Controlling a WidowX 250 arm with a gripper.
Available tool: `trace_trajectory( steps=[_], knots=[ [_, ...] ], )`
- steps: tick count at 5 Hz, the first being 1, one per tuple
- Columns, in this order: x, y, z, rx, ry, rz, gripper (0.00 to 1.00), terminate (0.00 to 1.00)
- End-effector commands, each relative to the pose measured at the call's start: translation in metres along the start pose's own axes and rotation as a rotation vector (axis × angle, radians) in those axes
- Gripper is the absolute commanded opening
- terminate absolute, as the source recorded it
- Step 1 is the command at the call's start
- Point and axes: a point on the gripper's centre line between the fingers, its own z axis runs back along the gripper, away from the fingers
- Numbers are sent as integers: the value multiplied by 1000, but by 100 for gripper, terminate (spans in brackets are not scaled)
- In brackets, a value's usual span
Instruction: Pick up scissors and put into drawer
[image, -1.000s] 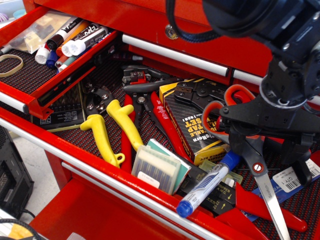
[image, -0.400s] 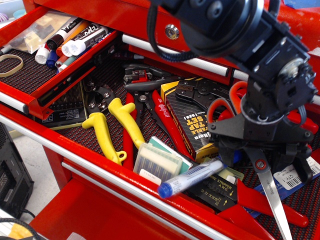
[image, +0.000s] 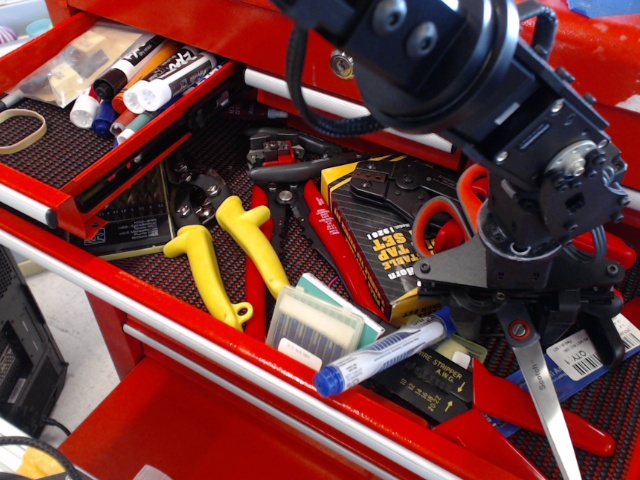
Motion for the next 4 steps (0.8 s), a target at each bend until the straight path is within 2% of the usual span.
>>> trace_trajectory(
  steps=[1, 2, 3, 4],
  knots=[
    [14, 0, 19, 27, 14, 22, 0, 0],
    [33, 10, 45, 71, 98, 35, 0, 0],
    [43, 15, 70, 161, 123, 47, 0, 0],
    [51, 29, 85, 222, 98, 137, 0, 0]
  ],
)
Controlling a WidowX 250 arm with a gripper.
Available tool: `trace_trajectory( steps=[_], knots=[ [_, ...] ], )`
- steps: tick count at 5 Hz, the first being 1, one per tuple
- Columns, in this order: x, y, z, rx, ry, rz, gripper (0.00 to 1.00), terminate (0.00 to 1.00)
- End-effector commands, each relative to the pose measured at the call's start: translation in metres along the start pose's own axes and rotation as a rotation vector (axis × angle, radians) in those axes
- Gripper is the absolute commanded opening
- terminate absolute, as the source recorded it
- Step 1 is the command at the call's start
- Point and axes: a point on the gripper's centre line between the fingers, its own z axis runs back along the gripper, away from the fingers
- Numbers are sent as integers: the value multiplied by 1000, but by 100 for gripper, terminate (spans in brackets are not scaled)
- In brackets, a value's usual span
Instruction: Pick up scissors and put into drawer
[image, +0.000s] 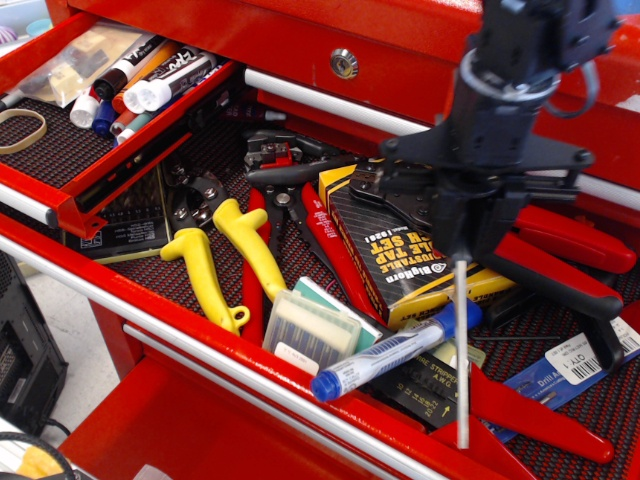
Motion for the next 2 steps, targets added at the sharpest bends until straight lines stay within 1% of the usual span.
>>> trace_trajectory(
  steps=[1, 2],
  knots=[
    [22, 28, 40, 23, -61, 145, 0, 0],
    [24, 52, 46, 101, -40, 282, 0, 0]
  ],
)
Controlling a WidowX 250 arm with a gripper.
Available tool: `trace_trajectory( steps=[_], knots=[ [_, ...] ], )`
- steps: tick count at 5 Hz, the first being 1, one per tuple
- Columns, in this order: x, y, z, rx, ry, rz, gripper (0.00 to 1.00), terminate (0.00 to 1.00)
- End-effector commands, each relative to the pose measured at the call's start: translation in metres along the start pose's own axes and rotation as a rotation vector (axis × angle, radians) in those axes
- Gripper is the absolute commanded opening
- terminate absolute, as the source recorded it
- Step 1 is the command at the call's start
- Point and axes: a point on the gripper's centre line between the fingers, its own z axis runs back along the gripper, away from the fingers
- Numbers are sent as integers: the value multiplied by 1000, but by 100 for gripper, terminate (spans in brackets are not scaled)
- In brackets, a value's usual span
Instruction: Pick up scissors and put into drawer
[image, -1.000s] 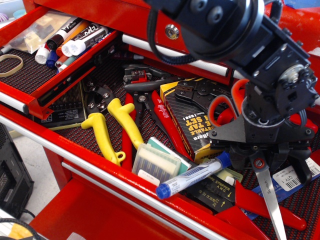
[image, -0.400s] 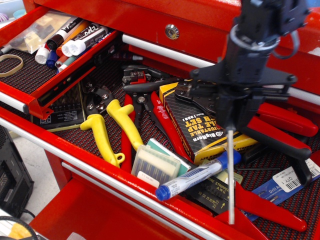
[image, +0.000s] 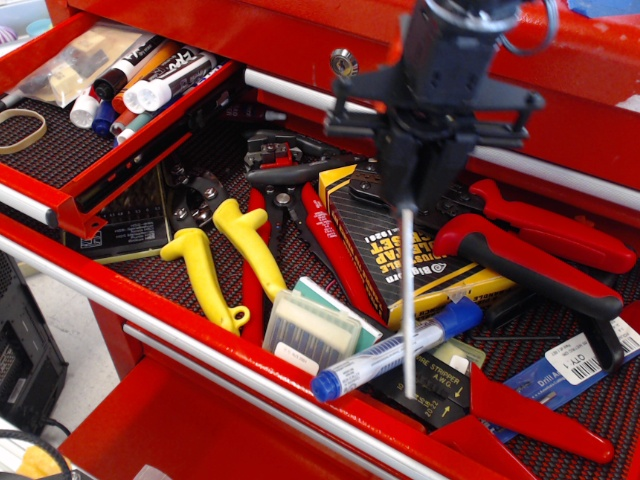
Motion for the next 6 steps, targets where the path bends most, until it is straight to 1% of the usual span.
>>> trace_trajectory(
  steps=[1, 2, 3, 4, 5, 6],
  knots=[
    [21, 54, 24, 33, -8, 228, 0, 0],
    [38, 89, 30, 91, -4, 260, 0, 0],
    [64, 131, 25, 135, -5, 273, 0, 0],
    [104, 165, 22, 136, 36, 198, 0, 0],
    [140, 189, 17, 135, 54, 110, 0, 0],
    [166, 195, 2, 113, 91, 32, 0, 100]
  ],
)
